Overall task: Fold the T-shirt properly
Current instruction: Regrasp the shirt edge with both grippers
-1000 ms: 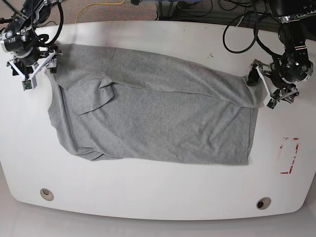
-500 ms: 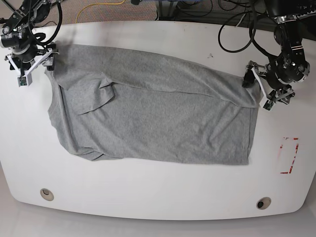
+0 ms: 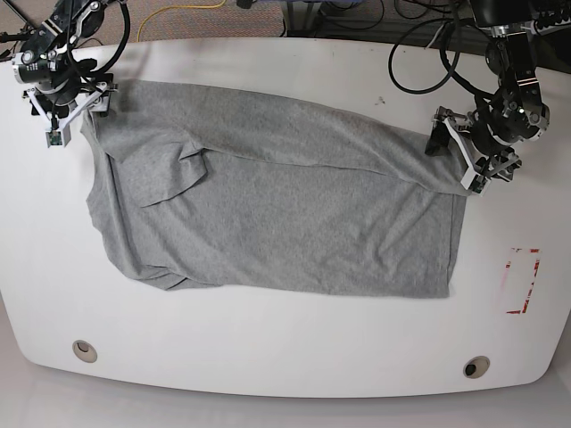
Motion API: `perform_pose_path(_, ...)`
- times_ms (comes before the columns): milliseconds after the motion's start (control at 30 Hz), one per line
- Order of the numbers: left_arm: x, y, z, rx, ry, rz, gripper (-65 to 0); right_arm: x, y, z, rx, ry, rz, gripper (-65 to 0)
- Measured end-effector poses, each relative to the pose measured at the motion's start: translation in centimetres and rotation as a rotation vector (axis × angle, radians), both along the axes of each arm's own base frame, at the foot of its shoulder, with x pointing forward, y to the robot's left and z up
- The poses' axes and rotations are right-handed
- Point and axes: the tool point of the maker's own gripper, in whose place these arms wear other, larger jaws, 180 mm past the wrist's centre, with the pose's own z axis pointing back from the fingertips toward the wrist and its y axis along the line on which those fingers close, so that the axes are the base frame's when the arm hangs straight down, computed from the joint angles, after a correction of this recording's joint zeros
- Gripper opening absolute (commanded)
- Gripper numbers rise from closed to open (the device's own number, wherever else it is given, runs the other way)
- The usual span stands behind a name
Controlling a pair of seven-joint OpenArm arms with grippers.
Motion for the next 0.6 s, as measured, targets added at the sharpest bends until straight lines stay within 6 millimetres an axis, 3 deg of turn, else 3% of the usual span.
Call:
perform_pose_path(167,-0.4,0.3,-0.2,0.005,0.007,0.0,-8.3,-1.0,-0.2,-1.6,0.028,0.051,-0.018,-18.4)
perform_pose_path(300,-1.2,1.2,-1.1,0.013,0.042,0.008,-8.6,-0.7,-0.1,-1.6,0.029,0.043,-0.02,-18.4)
perform_pose_path(400,-1.5,1.7,-2.2,-0.014,0.071,0.032,-12.1,-0.4,-0.1,-1.4,0.028,0.026,-0.018,-18.4)
perform_pose_path(600,-1.2,2.4,-2.3,-0.031,0.058,0.038,-17.4,-0.2,-0.1,-1.4,0.028,0.02,-0.017,-18.4)
